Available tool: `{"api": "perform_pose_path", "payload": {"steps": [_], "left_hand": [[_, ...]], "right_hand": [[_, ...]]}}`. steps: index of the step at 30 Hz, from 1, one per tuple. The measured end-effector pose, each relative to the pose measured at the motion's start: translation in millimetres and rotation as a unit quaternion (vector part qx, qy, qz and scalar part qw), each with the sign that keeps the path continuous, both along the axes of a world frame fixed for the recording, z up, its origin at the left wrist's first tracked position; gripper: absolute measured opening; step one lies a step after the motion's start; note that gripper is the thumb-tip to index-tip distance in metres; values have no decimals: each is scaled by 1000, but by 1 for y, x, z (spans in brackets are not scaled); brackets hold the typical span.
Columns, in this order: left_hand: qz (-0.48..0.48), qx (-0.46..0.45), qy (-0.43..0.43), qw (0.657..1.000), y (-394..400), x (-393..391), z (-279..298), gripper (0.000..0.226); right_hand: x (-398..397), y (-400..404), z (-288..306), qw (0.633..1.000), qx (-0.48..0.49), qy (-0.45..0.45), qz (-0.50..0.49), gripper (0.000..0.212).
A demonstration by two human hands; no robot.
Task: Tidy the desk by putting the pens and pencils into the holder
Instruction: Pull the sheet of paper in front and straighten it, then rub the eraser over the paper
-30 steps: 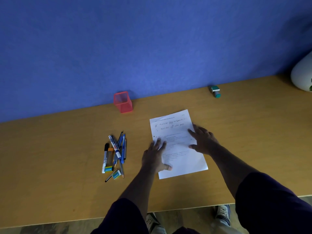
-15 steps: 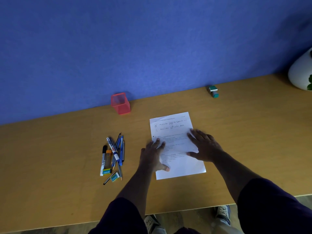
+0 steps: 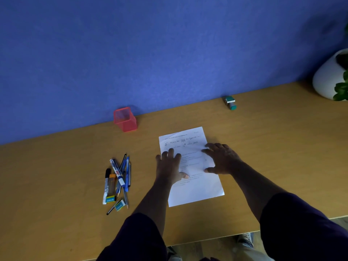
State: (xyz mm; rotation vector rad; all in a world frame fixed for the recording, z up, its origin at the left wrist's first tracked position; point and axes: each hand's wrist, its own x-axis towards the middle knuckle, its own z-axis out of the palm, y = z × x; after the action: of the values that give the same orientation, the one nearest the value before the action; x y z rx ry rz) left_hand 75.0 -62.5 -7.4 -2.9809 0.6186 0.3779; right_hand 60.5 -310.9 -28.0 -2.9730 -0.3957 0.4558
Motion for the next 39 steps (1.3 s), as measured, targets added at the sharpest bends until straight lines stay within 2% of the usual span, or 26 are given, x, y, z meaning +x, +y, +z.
{"api": "perform_pose_path", "payload": {"steps": [5, 12, 15, 19, 24, 29, 34, 39], "left_hand": [[31, -23, 32, 999, -4, 3, -4, 97], [2, 27, 27, 999, -17, 29, 1, 101], [-8, -6, -18, 1000, -37, 45, 6, 92], [-78, -70, -54, 993, -80, 66, 8, 65], [-92, -153, -5, 984, -147, 89, 11, 54], [-13, -227, 76, 971, -202, 112, 8, 63], [80, -299, 140, 940, -239, 136, 5, 70], [127, -340, 187, 913, -259, 150, -3, 77]], "right_hand": [[5, -5, 1, 1000, 13, 3, 8, 91], [11, -9, -1, 999, 11, -34, 28, 86], [20, -16, 3, 997, 27, -73, -13, 75], [43, -37, 16, 987, 35, -112, -114, 59], [74, -71, 31, 976, 44, -111, -184, 58], [102, -95, 29, 975, 40, -72, -208, 67], [122, -113, 20, 970, 52, -55, -232, 64], [136, -126, 11, 967, 50, -87, -233, 65]]}}
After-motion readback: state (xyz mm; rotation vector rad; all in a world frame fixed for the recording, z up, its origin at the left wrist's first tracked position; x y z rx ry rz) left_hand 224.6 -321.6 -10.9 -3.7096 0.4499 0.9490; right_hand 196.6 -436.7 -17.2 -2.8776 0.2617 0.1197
